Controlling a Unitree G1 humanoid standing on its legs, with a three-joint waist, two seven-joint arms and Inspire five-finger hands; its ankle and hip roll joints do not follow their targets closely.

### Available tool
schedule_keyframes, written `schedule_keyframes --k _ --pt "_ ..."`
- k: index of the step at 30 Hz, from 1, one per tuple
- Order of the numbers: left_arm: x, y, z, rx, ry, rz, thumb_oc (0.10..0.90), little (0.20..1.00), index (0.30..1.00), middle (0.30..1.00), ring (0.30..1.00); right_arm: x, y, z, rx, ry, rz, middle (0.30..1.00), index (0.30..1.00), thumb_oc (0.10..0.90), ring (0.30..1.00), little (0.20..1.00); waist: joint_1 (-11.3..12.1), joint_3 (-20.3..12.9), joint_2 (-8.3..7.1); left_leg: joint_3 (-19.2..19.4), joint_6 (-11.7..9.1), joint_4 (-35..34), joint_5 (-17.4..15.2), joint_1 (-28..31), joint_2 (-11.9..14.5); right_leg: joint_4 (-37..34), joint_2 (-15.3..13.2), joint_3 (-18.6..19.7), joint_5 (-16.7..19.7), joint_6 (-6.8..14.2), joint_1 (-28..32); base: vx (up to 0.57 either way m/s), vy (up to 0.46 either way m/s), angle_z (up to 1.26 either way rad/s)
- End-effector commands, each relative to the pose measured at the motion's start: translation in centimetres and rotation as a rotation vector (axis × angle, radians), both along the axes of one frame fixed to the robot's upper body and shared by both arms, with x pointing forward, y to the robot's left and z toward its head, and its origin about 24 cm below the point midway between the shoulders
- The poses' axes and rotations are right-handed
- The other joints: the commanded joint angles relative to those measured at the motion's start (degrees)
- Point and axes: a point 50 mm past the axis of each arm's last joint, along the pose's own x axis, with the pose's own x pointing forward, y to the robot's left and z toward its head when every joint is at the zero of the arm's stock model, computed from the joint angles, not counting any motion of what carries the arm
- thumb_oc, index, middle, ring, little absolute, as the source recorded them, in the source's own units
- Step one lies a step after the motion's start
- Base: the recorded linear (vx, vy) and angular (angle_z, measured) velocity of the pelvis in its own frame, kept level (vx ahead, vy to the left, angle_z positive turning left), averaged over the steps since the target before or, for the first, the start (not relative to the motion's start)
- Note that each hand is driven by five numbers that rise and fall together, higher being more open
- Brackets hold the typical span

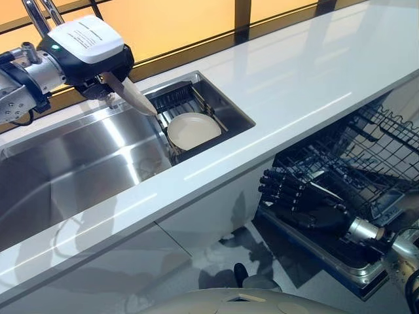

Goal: Pick up plates and place into dishwasher.

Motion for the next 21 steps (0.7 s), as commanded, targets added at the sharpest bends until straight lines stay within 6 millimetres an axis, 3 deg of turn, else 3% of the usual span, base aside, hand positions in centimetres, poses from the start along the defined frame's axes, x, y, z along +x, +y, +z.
schedule_keyframes --k 1,8,10,16,21 --pt "-2.6 2.8 7.9 -0.225 -0.372 0.039 0.100 0.200 0.300 0.300 0.300 1.4 -0.8 5.8 0.092 -0.248 0.051 0.900 0.900 0.800 0.900 0.900 -0.20 -5.59 -1.82 -0.18 2.44 0.22 1.29 -3.18 -2.33 0.37 -0.06 -0.01 -2.42 5.03 3.06 0.00 0.000 0.00" --pt "-3.3 3.2 8.2 -0.273 -0.394 0.017 0.100 0.200 0.300 0.300 0.300 1.2 -2.5 7.3 0.059 -0.277 -0.001 0.900 0.900 0.800 0.900 0.900 -0.61 -5.93 -1.98 -0.02 2.38 0.22 1.38 -3.21 -2.22 0.47 0.22 0.49 -2.26 4.87 2.89 0.00 0.000 0.00" --pt "-3.6 3.1 8.4 -0.313 -0.403 -0.010 0.100 0.200 0.300 0.300 0.300 0.8 -3.9 8.6 0.056 -0.334 -0.052 0.900 0.900 0.800 0.900 0.900 -1.25 -5.99 -2.09 0.34 2.36 0.22 1.38 -3.19 -2.09 0.63 0.44 1.05 -2.23 4.73 2.71 0.00 0.000 0.00" --pt "-3.7 3.2 8.3 -0.350 -0.401 -0.041 0.100 0.200 0.300 0.300 0.300 1.1 -4.7 11.0 0.145 -0.439 -0.089 0.900 0.900 0.800 0.900 0.900 -1.89 -6.19 -1.83 0.78 2.28 0.22 1.22 -3.07 -2.02 0.65 0.71 1.79 -2.14 4.68 2.56 0.00 0.011 -0.09" --pt "-3.2 2.1 8.7 -0.415 -0.372 -0.091 0.100 0.200 0.300 0.300 0.300 2.0 -4.9 12.6 0.171 -0.545 -0.168 0.900 0.900 0.800 0.900 0.900 -2.02 -6.35 -1.46 1.11 2.13 0.22 1.24 -3.02 -1.90 0.64 0.80 2.19 -2.08 4.72 2.51 0.00 0.006 -0.02"
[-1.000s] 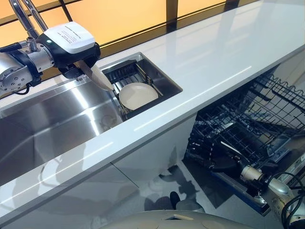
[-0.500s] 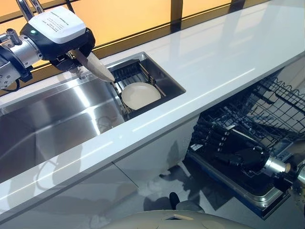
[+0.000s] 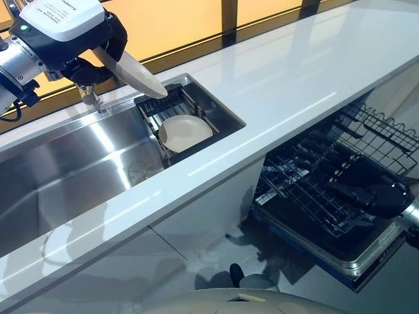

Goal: Pick up plates and place into dishwasher.

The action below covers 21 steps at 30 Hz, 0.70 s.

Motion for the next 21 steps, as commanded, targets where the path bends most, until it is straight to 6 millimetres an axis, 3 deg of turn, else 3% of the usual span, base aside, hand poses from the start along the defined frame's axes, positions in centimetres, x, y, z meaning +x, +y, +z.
schedule_keyframes --k 1,12,21 --pt "-1.9 1.7 6.9 -0.252 -0.265 0.014 0.100 0.200 0.300 0.300 0.300 1.6 -0.8 6.7 0.000 -0.328 -0.073 0.900 0.900 0.800 0.900 0.900 0.21 -5.81 -0.71 -0.44 2.22 0.32 1.36 -3.16 -1.84 0.64 0.33 0.44 -1.98 4.43 3.00 0.00 0.000 0.00" --pt "0.3 -0.8 6.3 -0.417 -0.151 -0.106 0.100 0.200 0.300 0.300 0.300 5.0 2.8 11.3 0.071 -0.587 -0.112 0.900 0.900 0.800 0.900 0.900 1.91 -6.16 -0.26 -1.67 2.25 0.32 1.00 -3.07 -1.97 0.39 0.27 0.28 -2.56 4.16 3.76 0.00 0.000 0.00" --pt "1.5 -2.4 6.7 -0.567 -0.051 -0.202 0.100 0.200 0.300 0.300 0.300 5.8 3.9 13.4 0.018 -0.716 -0.187 0.900 0.900 0.800 0.900 0.900 2.06 -6.29 -0.45 -2.14 2.24 0.32 1.13 -3.05 -2.01 0.36 0.34 0.28 -2.59 4.02 3.91 -0.01 -0.001 0.01"
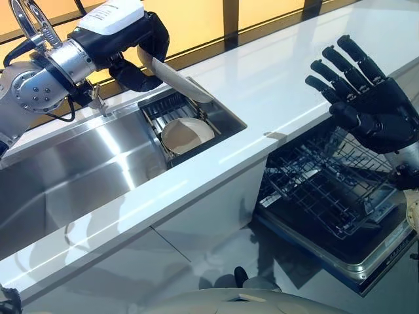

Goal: Pick up plates and place into dishwasher.

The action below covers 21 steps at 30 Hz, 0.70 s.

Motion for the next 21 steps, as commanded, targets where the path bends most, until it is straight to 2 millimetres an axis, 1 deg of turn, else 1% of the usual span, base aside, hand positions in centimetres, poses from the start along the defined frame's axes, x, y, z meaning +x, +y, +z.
schedule_keyframes --k 1,3,5,6,7,9,10,11,12,13,16,20,21 --pt "-1.8 2.3 8.4 -0.292 -0.245 0.030 0.100 0.200 0.300 0.300 0.300 -0.3 0.3 6.1 -0.096 -0.313 -0.105 0.900 0.900 0.800 0.900 0.900 0.45 -5.33 -1.98 -1.75 2.26 0.09 1.07 -3.18 -2.01 0.31 0.23 0.42 -2.87 4.40 3.93 0.00 0.000 0.00" --pt "-1.6 1.6 8.5 -0.318 -0.233 0.011 0.100 0.200 0.300 0.300 0.300 -0.2 0.6 6.5 -0.187 -0.359 -0.193 0.900 0.900 0.800 0.900 0.900 0.47 -5.33 -2.05 -1.81 2.22 0.09 1.13 -3.20 -1.99 0.31 0.20 0.39 -2.83 4.40 3.93 0.00 0.000 0.00" --pt "-1.6 1.3 8.5 -0.328 -0.230 0.003 0.100 0.200 0.300 0.300 0.300 -0.2 0.9 6.8 -0.246 -0.386 -0.223 0.900 0.900 0.800 0.900 0.900 0.47 -5.33 -2.06 -1.89 2.21 0.09 1.21 -3.22 -1.97 0.30 0.18 0.43 -2.78 4.41 3.93 0.00 0.000 0.00" --pt "-1.5 0.7 8.4 -0.338 -0.230 -0.010 0.100 0.200 0.300 0.300 0.300 -0.4 1.5 7.3 -0.376 -0.439 -0.300 0.900 0.900 0.800 0.900 0.900 0.43 -5.21 -2.13 -2.00 2.18 0.09 1.32 -3.25 -1.99 0.33 0.21 0.43 -2.70 4.38 3.85 0.00 0.000 0.00" --pt "-1.6 0.4 8.3 -0.348 -0.228 -0.024 0.100 0.200 0.300 0.300 0.300 -0.4 2.0 7.6 -0.465 -0.473 -0.348 0.900 0.900 0.800 0.900 0.900 0.49 -5.12 -2.25 -2.19 2.23 0.09 1.38 -3.28 -2.01 0.32 0.24 0.49 -2.68 4.33 3.89 0.00 0.000 0.00" --pt "-1.7 0.1 8.3 -0.367 -0.223 -0.039 0.100 0.200 0.300 0.300 0.300 -0.5 2.6 8.0 -0.559 -0.515 -0.400 0.900 0.900 0.800 0.900 0.900 0.52 -5.11 -2.18 -2.32 2.27 0.09 1.43 -3.33 -2.05 0.28 0.27 0.47 -2.63 4.33 3.91 0.00 0.000 0.00" --pt "-1.7 0.1 8.3 -0.367 -0.223 -0.039 0.100 0.200 0.300 0.300 0.300 -0.5 2.6 8.0 -0.559 -0.515 -0.400 0.900 0.900 0.800 0.900 0.900 0.52 -5.11 -2.18 -2.32 2.27 0.09 1.43 -3.33 -2.05 0.28 0.27 0.47 -2.63 4.33 3.91 0.00 0.000 0.00" --pt "-1.7 -0.4 8.3 -0.396 -0.208 -0.068 0.100 0.200 0.300 0.300 0.300 -0.3 3.5 8.5 -0.679 -0.562 -0.442 0.900 0.900 0.800 0.900 0.900 0.67 -5.05 -2.26 -2.49 2.27 0.09 1.49 -3.33 -2.08 0.32 0.36 0.58 -2.69 4.23 3.98 0.00 0.000 0.00" --pt "-1.7 -0.4 8.3 -0.396 -0.208 -0.068 0.100 0.200 0.300 0.300 0.300 -0.3 3.5 8.5 -0.679 -0.562 -0.442 0.900 0.900 0.800 0.900 0.900 0.67 -5.05 -2.26 -2.49 2.27 0.09 1.49 -3.33 -2.08 0.32 0.36 0.58 -2.69 4.23 3.98 0.00 0.000 0.00" --pt "-1.7 -0.9 8.3 -0.446 -0.191 -0.103 0.100 0.200 0.300 0.300 0.300 0.2 4.4 8.6 -0.768 -0.571 -0.468 0.900 0.900 0.800 0.900 0.900 0.80 -4.82 -2.27 -2.53 2.32 0.09 1.54 -3.27 -2.10 0.34 0.38 0.60 -2.68 4.14 4.08 0.00 0.000 0.00" --pt "-1.5 -1.4 8.0 -0.501 -0.163 -0.146 0.100 0.200 0.300 0.300 0.300 0.8 5.2 8.5 -0.836 -0.576 -0.481 0.900 0.900 0.800 0.900 0.900 1.08 -4.62 -2.36 -2.62 2.36 0.09 1.50 -3.19 -2.09 0.36 0.33 0.52 -2.76 4.10 4.21 -0.01 0.002 -0.01" --pt "-1.2 -3.3 6.9 -0.605 -0.092 -0.262 0.100 0.200 0.300 0.300 0.300 2.4 6.8 8.6 -0.905 -0.589 -0.533 0.900 0.900 0.800 0.900 0.900 1.52 -4.22 -2.60 -2.86 2.36 0.09 1.49 -2.90 -2.08 0.42 0.30 0.51 -2.87 3.89 4.58 0.00 0.000 0.00" --pt "-1.2 -3.3 6.8 -0.608 -0.091 -0.263 0.100 0.200 0.300 0.300 0.300 2.5 6.8 8.6 -0.908 -0.591 -0.534 0.900 0.900 0.800 0.900 0.900 1.48 -4.19 -2.56 -2.88 2.37 0.09 1.48 -2.87 -2.09 0.42 0.30 0.51 -2.88 3.88 4.61 0.00 0.000 0.00"
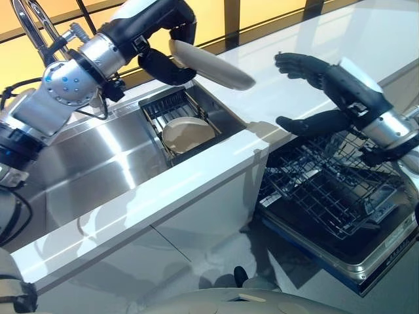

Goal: Pick up plates and place into dishwasher.

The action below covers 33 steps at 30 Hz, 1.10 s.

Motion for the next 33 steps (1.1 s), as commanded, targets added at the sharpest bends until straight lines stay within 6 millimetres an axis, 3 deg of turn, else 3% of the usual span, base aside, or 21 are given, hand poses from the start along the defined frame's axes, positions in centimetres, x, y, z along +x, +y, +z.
schedule_keyframes --k 1,15,33 --pt "-1.7 2.6 6.4 -0.283 -0.180 0.013 0.100 0.200 0.300 0.300 0.300 -0.3 0.7 4.9 0.008 -0.262 -0.029 0.900 0.900 0.800 0.900 0.900 0.97 -4.37 -2.37 -2.76 2.36 0.10 1.48 -2.72 -2.05 0.46 0.28 0.48 -2.70 3.59 4.73 0.00 0.000 0.00" --pt "-1.3 -1.6 5.5 -0.292 -0.119 -0.115 0.100 0.200 0.300 0.300 0.300 1.5 2.0 4.7 0.109 -0.269 -0.022 0.900 0.900 0.800 0.900 0.900 1.44 -4.56 -2.97 -3.21 2.47 0.10 1.20 -2.61 -1.95 0.40 0.19 0.12 -2.96 3.64 5.05 0.00 -0.001 0.00" --pt "0.2 0.1 4.4 -0.280 -0.072 -0.005 0.100 0.200 0.300 0.300 0.300 1.5 1.5 4.6 0.179 -0.277 -0.033 0.900 0.900 0.800 0.900 0.900 1.26 -4.45 -3.09 -2.98 2.55 0.10 1.01 -2.28 -1.75 0.40 0.30 0.07 -3.23 3.51 5.30 0.00 0.000 0.00"
